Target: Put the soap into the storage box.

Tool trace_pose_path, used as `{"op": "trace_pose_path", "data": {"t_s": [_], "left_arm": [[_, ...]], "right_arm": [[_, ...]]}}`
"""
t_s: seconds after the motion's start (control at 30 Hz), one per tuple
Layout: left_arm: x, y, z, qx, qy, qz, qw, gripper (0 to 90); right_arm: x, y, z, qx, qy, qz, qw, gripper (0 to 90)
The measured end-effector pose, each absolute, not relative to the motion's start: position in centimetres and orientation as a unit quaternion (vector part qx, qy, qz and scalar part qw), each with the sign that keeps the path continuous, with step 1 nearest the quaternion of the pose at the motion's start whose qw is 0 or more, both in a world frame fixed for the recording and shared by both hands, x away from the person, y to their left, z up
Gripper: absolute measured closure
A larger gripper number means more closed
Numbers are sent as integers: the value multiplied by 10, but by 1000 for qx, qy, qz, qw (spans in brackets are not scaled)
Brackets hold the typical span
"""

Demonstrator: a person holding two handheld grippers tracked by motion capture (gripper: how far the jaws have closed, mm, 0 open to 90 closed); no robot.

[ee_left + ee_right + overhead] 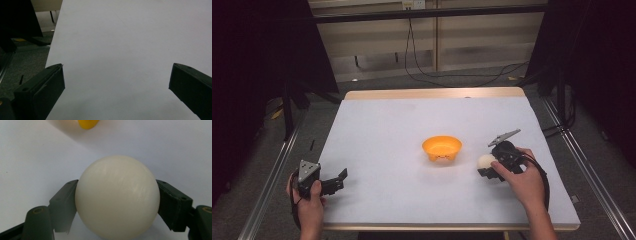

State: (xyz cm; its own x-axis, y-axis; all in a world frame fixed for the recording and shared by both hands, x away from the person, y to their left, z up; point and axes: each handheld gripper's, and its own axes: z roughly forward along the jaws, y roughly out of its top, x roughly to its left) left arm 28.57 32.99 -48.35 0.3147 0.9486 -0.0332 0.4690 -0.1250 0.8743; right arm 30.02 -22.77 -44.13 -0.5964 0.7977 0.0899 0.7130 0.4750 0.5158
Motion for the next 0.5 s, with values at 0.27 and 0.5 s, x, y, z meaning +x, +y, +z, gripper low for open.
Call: {"op": "trace_pose_path", "data": {"t_s": [0.27, 0.5], "left_arm": [[286, 330, -483, 694, 510, 285, 420, 0], [286, 330, -483, 694, 510, 285, 421, 1]], "right_arm": [[309, -216, -433, 434, 856, 267, 82, 245], [318, -206, -425, 423, 862, 267, 80, 245]]}}
